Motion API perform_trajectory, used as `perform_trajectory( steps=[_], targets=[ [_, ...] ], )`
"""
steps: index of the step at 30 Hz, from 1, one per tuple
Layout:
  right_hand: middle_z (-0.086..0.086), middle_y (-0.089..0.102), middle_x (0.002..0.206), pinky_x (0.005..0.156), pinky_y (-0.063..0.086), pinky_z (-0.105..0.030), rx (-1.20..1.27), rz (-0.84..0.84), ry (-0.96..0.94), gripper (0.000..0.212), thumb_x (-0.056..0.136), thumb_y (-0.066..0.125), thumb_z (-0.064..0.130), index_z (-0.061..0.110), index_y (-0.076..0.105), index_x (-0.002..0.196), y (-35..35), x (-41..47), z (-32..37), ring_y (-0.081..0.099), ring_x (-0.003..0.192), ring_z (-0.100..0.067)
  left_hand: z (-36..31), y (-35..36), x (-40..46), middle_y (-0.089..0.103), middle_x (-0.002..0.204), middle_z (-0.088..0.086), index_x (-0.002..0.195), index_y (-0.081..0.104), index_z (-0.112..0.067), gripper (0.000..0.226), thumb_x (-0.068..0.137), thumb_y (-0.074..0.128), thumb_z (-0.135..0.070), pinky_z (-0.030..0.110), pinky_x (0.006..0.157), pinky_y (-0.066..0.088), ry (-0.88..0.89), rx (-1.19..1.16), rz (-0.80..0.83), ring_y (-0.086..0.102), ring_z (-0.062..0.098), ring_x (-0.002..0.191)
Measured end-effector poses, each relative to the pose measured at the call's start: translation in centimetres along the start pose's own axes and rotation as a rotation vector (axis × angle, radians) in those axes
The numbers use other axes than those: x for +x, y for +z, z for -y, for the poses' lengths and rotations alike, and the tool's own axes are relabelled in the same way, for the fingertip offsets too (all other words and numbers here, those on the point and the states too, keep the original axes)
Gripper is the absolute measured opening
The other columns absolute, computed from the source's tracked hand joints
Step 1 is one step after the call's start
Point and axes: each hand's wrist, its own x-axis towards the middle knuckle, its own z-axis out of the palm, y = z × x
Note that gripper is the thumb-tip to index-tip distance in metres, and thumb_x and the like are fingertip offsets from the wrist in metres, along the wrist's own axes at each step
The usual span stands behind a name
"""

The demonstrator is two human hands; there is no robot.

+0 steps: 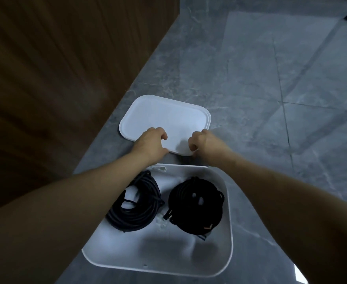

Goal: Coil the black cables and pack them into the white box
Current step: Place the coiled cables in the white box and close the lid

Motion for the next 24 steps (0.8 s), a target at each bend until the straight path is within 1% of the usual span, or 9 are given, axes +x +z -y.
perform_trajectory(
  steps=[3, 5, 7, 10, 13, 17, 20, 22, 24],
  targets=[
    [-0.010, 0.060, 0.102, 0.080, 0.041, -0.036, 0.139, -0.135, -0.032, 0.007, 0.082, 0.061, 0.005, 0.003, 0.061, 0.088, -1.0, -1.0, -0.5, 0.047, 0.100, -0.028, -0.6, -0.1, -0.2, 0.047, 0.128, 0.004, 0.123, 0.051, -0.017, 0.049, 0.079, 0.069, -0.011, 0.030, 0.089, 0.042, 0.063, 0.052, -0.021, 0.051, 0.023, 0.111],
    [-0.009, 0.061, 0.098, 0.078, 0.040, -0.033, 0.251, -0.246, -0.044, 0.009, 0.082, 0.065, 0.007, 0.001, 0.063, 0.088, -2.2, -1.8, -0.6, 0.048, 0.095, -0.026, -1.3, -0.3, -0.5, 0.049, 0.125, 0.003, 0.125, 0.051, -0.019, 0.050, 0.079, 0.069, -0.011, 0.032, 0.092, 0.040, 0.148, 0.157, -0.105, 0.051, 0.025, 0.110],
    [-0.007, 0.060, 0.094, 0.075, 0.035, -0.028, 0.332, -0.321, -0.061, 0.008, 0.083, 0.066, 0.007, 0.001, 0.063, 0.088, -3.6, -2.8, -0.6, 0.048, 0.090, -0.022, -2.1, -0.8, -0.7, 0.056, 0.119, 0.003, 0.120, 0.055, -0.019, 0.038, 0.083, 0.063, -0.011, 0.033, 0.092, 0.039, 0.231, 0.224, -0.262, 0.054, 0.026, 0.106],
    [-0.001, 0.054, 0.096, 0.075, 0.034, -0.023, 0.426, -0.335, -0.051, 0.011, 0.085, 0.065, 0.012, 0.005, 0.060, 0.093, -4.7, -4.3, -1.0, 0.047, 0.088, -0.018, -3.3, -1.8, -1.0, 0.065, 0.102, 0.004, 0.103, 0.065, -0.018, 0.022, 0.085, 0.058, -0.008, 0.035, 0.085, 0.040, 0.316, 0.161, -0.442, 0.057, 0.028, 0.095],
    [-0.001, 0.053, 0.101, 0.080, 0.038, -0.026, 0.513, -0.321, 0.035, 0.026, 0.082, 0.070, 0.016, 0.010, 0.057, 0.103, -5.0, -5.5, -1.9, 0.049, 0.091, -0.018, -4.9, -3.2, -1.3, 0.065, 0.089, 0.008, 0.091, 0.067, -0.013, 0.011, 0.084, 0.060, -0.009, 0.036, 0.079, 0.037, 0.442, 0.074, -0.478, 0.057, 0.031, 0.087],
    [-0.008, 0.058, 0.074, 0.066, 0.040, -0.032, 0.680, -0.586, 0.274, 0.012, 0.086, 0.066, 0.018, 0.008, 0.058, 0.084, -6.4, -6.9, -1.7, 0.051, 0.073, -0.020, -6.6, -4.8, -2.4, 0.062, 0.093, 0.012, 0.094, 0.066, -0.008, 0.011, 0.086, 0.061, -0.015, 0.031, 0.074, 0.031, 0.524, -0.024, -0.514, 0.054, 0.032, 0.091],
    [-0.020, 0.061, 0.076, 0.068, 0.045, -0.038, 0.804, -0.714, 0.250, 0.018, 0.084, 0.067, 0.017, 0.003, 0.057, 0.077, -8.1, -8.3, -0.2, 0.054, 0.070, -0.028, -7.0, -6.2, -4.0, 0.063, 0.107, 0.009, 0.110, 0.063, -0.011, 0.024, 0.088, 0.061, -0.021, 0.031, 0.086, 0.033, 0.482, -0.073, -0.600, 0.054, 0.029, 0.101],
    [-0.012, 0.062, 0.073, 0.067, 0.044, -0.034, 0.886, -0.736, 0.201, 0.012, 0.085, 0.066, 0.013, 0.012, 0.058, 0.076, -9.9, -9.5, 1.2, 0.055, 0.070, -0.020, -6.6, -7.6, -5.3, 0.061, 0.119, 0.006, 0.121, 0.058, -0.015, 0.035, 0.088, 0.063, -0.025, 0.035, 0.100, 0.032, 0.414, -0.076, -0.681, 0.052, 0.026, 0.111],
    [-0.006, 0.061, 0.075, 0.066, 0.043, -0.029, 0.949, -0.727, 0.155, 0.009, 0.086, 0.064, 0.010, 0.012, 0.060, 0.079, -11.8, -10.7, 2.5, 0.054, 0.069, -0.012, -5.8, -9.4, -6.8, 0.057, 0.126, 0.003, 0.125, 0.054, -0.017, 0.042, 0.087, 0.065, -0.031, 0.037, 0.110, 0.027, 0.348, -0.062, -0.760, 0.049, 0.023, 0.119]
  ],
)
